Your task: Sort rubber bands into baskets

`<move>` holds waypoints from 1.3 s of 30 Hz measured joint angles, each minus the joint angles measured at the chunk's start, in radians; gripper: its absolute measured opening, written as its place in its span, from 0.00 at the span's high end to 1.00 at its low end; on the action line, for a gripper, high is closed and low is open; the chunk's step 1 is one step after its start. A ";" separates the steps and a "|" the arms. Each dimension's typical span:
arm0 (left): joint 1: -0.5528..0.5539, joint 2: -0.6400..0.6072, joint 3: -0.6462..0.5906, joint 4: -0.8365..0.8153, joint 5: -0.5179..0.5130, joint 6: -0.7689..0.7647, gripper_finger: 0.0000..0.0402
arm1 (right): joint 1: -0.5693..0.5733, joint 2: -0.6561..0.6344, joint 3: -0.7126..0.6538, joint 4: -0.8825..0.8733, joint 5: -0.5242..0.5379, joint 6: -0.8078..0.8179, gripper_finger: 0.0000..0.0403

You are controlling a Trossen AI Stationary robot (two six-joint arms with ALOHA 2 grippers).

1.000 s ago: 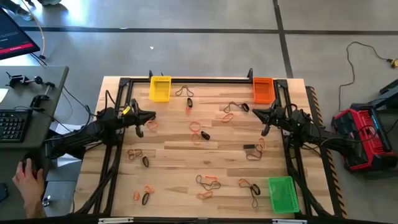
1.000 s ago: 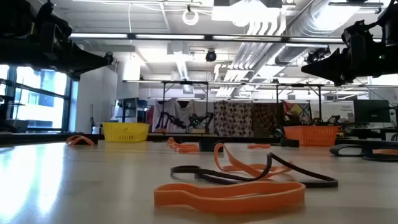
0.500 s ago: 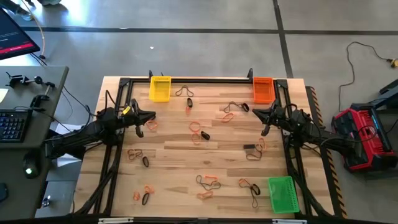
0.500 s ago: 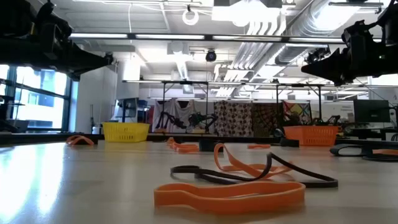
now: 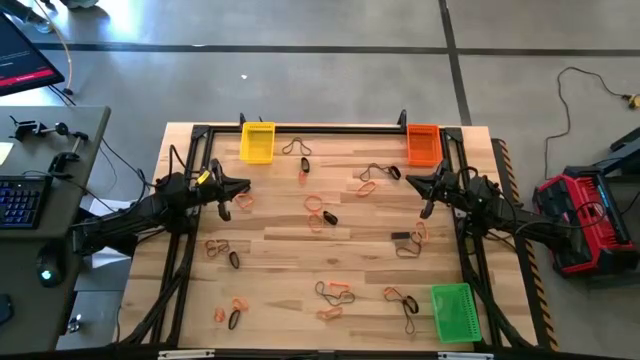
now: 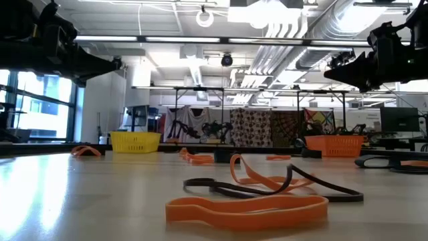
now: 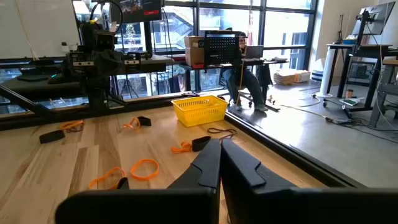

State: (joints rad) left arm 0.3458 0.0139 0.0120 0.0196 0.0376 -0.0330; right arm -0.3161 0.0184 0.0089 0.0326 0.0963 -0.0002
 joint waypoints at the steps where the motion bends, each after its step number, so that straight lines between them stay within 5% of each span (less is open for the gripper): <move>1: 0.000 0.000 0.000 0.000 0.000 0.000 1.00 | 0.000 0.000 0.000 0.000 0.000 0.000 1.00; 28: -0.001 0.000 0.000 0.060 -0.020 -0.088 1.00 | 0.000 0.000 0.000 0.000 0.000 0.000 1.00; 39: -0.002 0.021 0.000 0.053 0.132 0.020 1.00 | 0.000 0.000 0.000 0.000 0.000 0.000 1.00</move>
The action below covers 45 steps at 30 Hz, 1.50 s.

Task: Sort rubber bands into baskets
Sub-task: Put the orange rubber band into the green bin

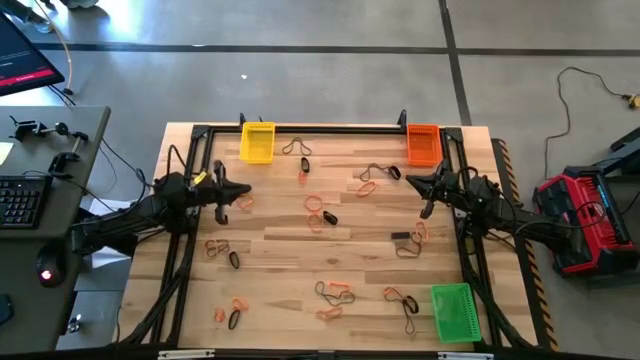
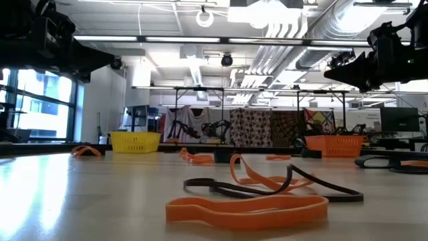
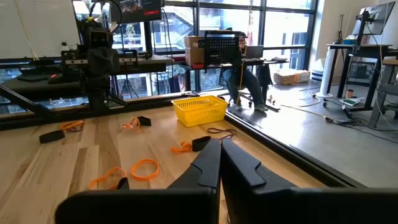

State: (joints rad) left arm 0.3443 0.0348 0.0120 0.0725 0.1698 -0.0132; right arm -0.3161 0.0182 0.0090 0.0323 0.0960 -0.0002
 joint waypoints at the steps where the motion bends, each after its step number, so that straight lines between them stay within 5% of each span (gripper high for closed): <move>1: 0.000 0.003 0.000 -0.001 0.002 0.000 1.00 | 0.000 0.000 0.000 0.000 0.000 0.000 1.00; 11: 0.000 0.069 0.000 0.000 0.001 -0.001 1.00 | 0.000 0.000 0.000 0.000 0.000 0.000 1.00; 17: -0.003 0.131 0.022 -0.002 -0.084 0.019 1.00 | 0.000 0.000 0.000 0.000 0.000 0.000 1.00; 27: -0.008 0.359 0.133 0.002 -0.181 0.005 1.00 | 0.000 0.000 0.000 0.000 0.000 0.000 1.00; 45: -0.047 0.714 0.205 0.084 -0.139 0.069 1.00 | 0.000 0.000 0.000 0.000 0.000 0.000 1.00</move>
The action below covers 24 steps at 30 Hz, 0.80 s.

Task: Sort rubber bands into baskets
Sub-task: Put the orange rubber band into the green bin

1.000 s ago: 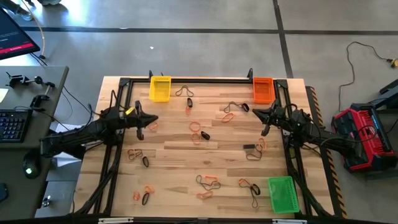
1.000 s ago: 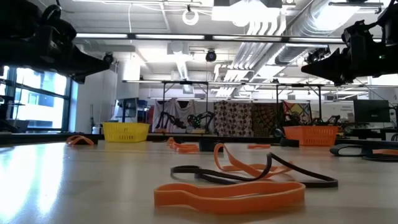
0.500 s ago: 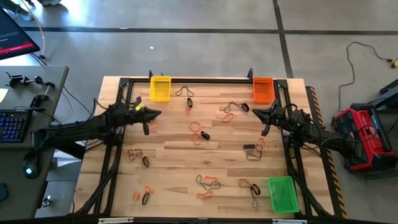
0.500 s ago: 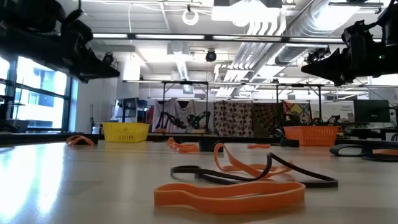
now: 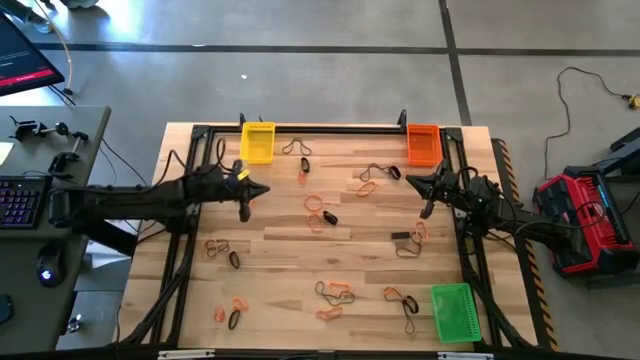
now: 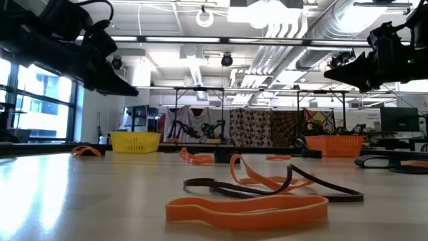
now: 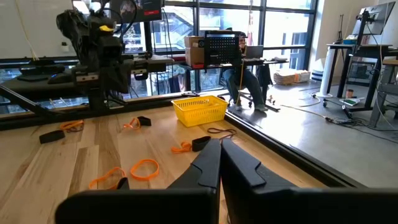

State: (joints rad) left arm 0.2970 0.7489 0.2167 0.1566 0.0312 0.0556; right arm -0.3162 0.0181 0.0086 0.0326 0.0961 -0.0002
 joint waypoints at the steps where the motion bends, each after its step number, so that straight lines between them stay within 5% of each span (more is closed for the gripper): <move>1: 0.000 0.006 0.005 0.001 0.001 0.001 1.00 | 0.000 0.000 0.000 0.000 0.000 0.000 1.00; 24: -0.099 0.048 0.061 -0.011 -0.043 -0.141 1.00 | 0.000 0.000 0.000 0.000 0.000 0.000 1.00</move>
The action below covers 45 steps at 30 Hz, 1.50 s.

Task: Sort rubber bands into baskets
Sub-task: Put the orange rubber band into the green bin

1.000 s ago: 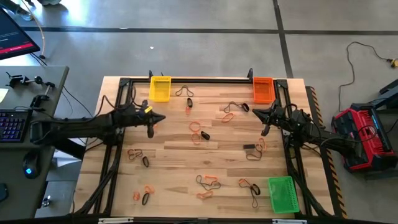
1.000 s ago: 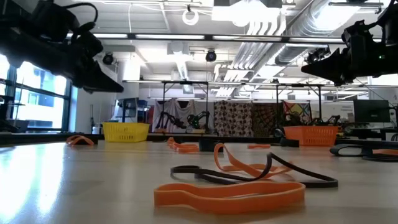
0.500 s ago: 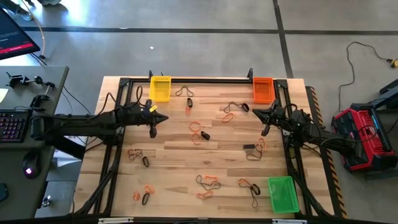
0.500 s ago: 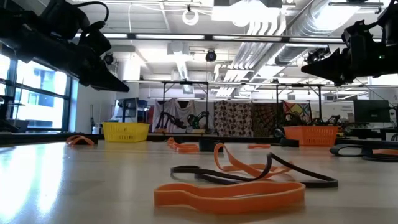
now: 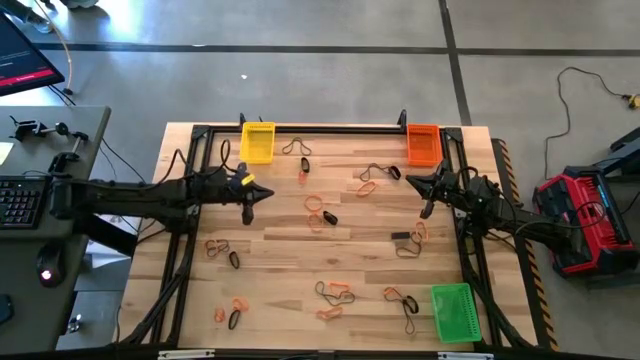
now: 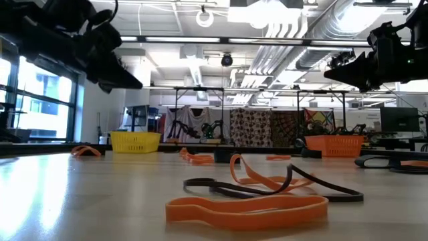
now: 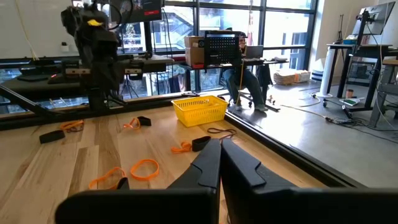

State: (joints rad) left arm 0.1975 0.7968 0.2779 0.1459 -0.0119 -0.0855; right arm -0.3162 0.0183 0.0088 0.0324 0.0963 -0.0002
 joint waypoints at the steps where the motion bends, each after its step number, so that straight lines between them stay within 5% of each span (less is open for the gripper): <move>1: -0.009 0.003 0.009 -0.010 -0.013 -0.002 1.00 | 0.000 0.000 0.000 0.000 0.000 0.000 1.00; 8: -0.051 0.049 0.101 -0.229 -0.124 -0.035 1.00 | 0.000 0.000 0.000 0.000 0.000 0.000 1.00; 17: -0.056 0.137 0.203 -0.419 -0.129 -0.035 1.00 | 0.000 0.000 0.000 0.000 0.000 0.000 1.00; 34: -0.159 0.479 0.207 0.019 -0.025 0.036 1.00 | 0.000 0.000 0.000 0.000 0.000 0.000 1.00; 45: -0.199 0.710 0.354 0.041 -0.025 0.094 1.00 | 0.000 0.000 0.000 0.000 0.001 0.000 1.00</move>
State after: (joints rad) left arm -0.0013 1.5063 0.6318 0.1871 -0.0368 0.0085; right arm -0.3163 0.0183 0.0088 0.0324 0.0971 -0.0002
